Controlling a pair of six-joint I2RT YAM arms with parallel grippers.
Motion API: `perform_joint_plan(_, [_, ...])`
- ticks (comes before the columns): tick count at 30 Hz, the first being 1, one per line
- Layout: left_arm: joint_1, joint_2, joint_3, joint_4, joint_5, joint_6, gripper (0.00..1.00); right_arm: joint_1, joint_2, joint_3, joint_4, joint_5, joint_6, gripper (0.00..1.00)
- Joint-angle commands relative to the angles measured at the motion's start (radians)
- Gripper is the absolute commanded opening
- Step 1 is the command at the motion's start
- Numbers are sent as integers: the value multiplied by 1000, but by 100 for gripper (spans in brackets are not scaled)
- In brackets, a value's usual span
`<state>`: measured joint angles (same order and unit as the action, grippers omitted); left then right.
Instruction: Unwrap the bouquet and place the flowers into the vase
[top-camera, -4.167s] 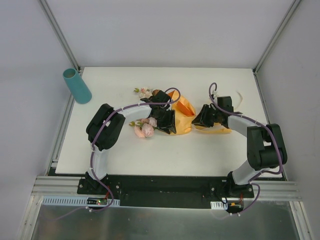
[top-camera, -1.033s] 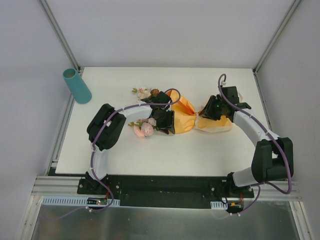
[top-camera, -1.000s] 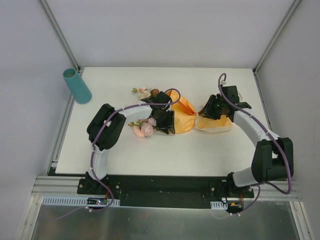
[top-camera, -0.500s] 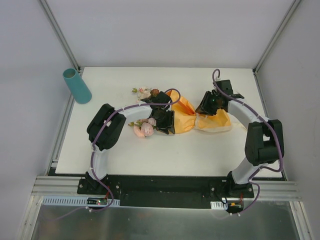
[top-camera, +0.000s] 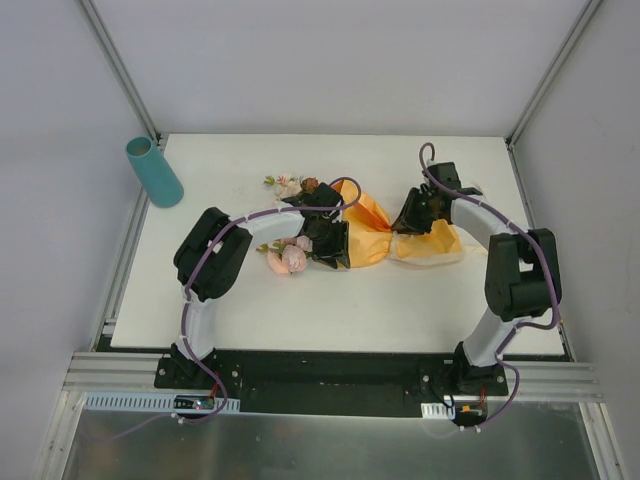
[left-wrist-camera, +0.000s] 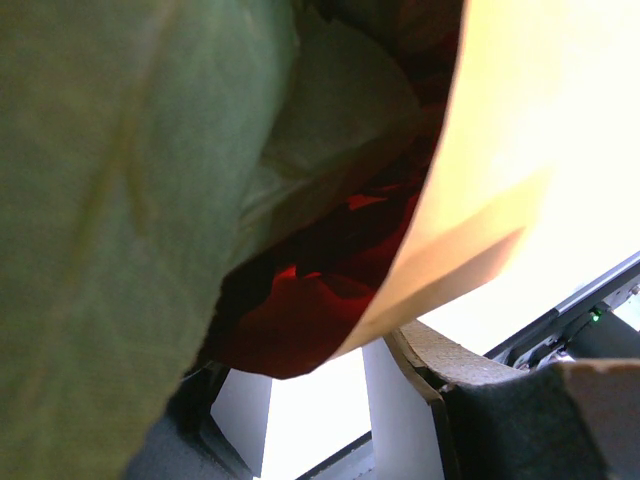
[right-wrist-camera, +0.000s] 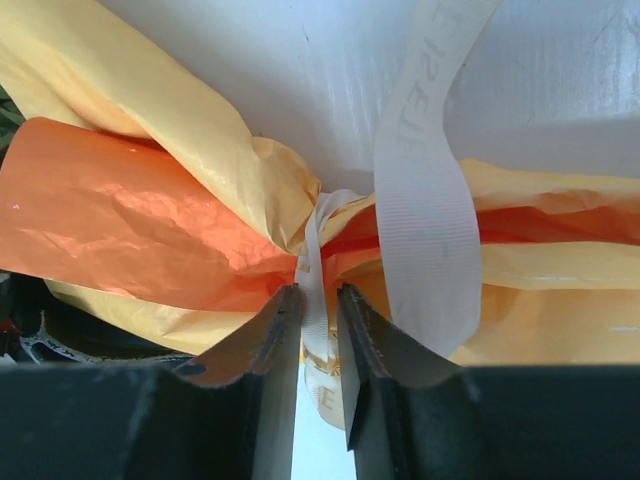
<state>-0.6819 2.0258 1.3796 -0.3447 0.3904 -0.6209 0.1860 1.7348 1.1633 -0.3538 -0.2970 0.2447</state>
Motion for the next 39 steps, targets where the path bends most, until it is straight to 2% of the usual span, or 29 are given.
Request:
perform_joint_plan(1, [-10, 4, 22, -27, -15, 6, 41, 4, 11, 41, -10, -4, -10, 23])
perform_joint_plan(5, [-10, 8, 21, -31, -25, 3, 40, 4, -9, 49, -4, 8, -5, 0])
perform_joint_plan(18, [-10, 53, 62, -134, -84, 13, 38, -17, -141, 75, -2, 7, 82, 0])
perform_joint_plan(26, [-10, 59, 64, -137, -82, 9, 38, -51, -127, 151, -17, 35, 102, 0])
perform_joint_plan(31, [-10, 56, 68, -139, -74, 6, 38, -42, -49, 184, -62, -51, 102, 0])
perform_joint_plan(34, [-10, 44, 67, -139, -77, 10, 38, -16, -52, 144, -56, -7, 93, 7])
perform_joint_plan(36, [-10, 47, 67, -139, -79, 13, 38, -19, -61, 133, -53, 2, 94, 0])
perform_joint_plan(39, [-10, 51, 67, -139, -76, 10, 38, -23, -75, 177, -66, 28, 90, 0])
